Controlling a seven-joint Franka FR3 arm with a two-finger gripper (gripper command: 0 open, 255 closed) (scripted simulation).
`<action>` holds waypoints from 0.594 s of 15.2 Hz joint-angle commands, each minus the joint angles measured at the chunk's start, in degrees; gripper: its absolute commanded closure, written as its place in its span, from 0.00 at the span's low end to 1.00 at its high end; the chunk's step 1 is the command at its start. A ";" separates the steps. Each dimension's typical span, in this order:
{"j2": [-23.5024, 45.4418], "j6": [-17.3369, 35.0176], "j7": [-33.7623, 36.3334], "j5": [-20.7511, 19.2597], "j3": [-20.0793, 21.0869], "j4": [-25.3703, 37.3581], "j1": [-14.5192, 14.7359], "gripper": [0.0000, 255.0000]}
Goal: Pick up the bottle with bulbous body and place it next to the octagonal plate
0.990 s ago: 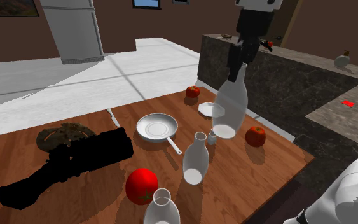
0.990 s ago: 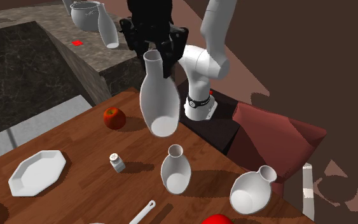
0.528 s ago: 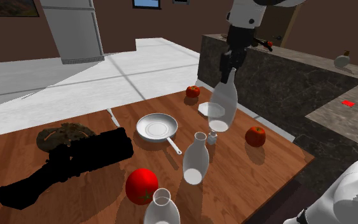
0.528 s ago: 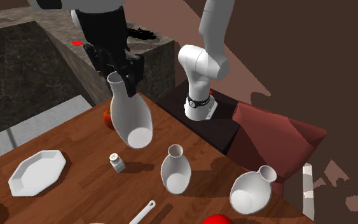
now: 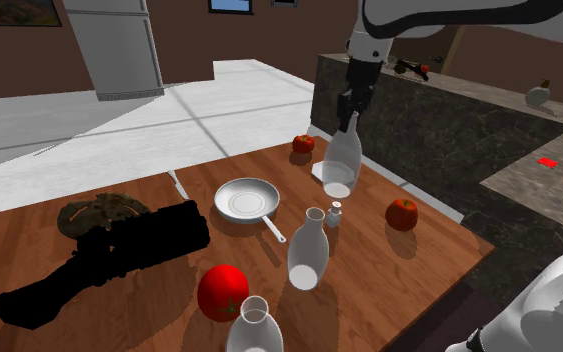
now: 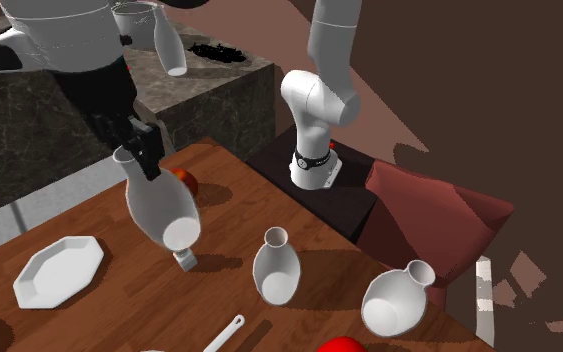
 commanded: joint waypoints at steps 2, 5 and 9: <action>4.75 2.34 -2.56 -0.29 -1.42 2.44 -1.09 1.00; 9.77 3.92 -4.73 -0.34 -2.56 5.85 -2.11 1.00; 16.97 5.30 -7.50 -0.12 -3.84 11.63 -3.54 1.00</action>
